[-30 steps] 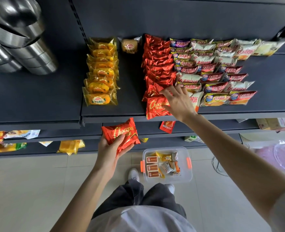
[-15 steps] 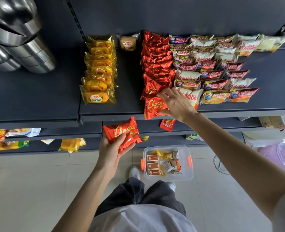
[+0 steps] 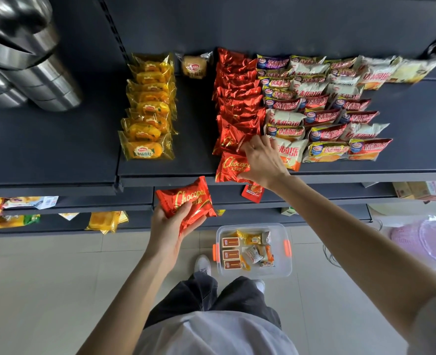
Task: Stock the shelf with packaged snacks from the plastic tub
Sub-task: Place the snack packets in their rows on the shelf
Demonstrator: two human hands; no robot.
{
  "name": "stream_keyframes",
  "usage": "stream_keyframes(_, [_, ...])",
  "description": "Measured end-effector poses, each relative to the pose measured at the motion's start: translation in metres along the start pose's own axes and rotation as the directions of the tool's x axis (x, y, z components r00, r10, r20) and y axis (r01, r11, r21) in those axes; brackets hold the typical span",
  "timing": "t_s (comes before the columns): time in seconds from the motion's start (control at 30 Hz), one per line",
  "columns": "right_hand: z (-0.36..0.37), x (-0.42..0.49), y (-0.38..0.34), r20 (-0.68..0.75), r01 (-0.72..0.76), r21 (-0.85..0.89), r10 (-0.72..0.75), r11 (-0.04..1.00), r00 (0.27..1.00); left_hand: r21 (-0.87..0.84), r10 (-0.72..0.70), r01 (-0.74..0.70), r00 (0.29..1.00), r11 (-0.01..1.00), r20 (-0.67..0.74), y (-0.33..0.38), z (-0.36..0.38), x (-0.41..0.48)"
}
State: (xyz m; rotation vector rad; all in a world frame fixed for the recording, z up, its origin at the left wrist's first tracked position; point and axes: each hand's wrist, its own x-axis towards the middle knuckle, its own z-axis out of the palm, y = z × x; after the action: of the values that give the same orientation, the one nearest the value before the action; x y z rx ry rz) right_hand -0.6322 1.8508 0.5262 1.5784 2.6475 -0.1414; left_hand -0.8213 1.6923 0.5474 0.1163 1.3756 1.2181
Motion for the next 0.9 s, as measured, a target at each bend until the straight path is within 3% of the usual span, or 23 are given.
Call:
stream_keyframes(0.1, [-0.002,0.000,-0.001,-0.011,0.043,0.086,-0.042,0.995,0.999,-0.006,-0.001,0.001,1.000,1.000,-0.007,0.002,-0.001,0.002])
stream_keyframes(0.23, [-0.007,0.004,0.005,-0.156,0.037,0.180,-0.008,0.983,0.988,-0.026,0.003,-0.003,1.000,1.000,-0.017,0.006,-0.006,0.004])
stream_keyframes(0.5, [0.002,0.003,0.004,-0.323,0.062,0.013,-0.054,0.998,0.945,-0.042,0.009,-0.011,0.999,0.999,-0.032,0.009,-0.013,0.005])
stream_keyframes(0.7, [-0.001,0.009,0.001,-0.303,-0.022,0.032,0.031,0.999,0.953,-0.032,0.005,-0.005,1.000,0.999,-0.016,0.008,-0.012,0.007])
stream_keyframes(0.9, [-0.001,0.005,0.005,-0.307,-0.019,0.016,0.023,1.000,0.951,0.010,0.023,-0.023,1.000,1.000,0.015,0.008,-0.004,0.011])
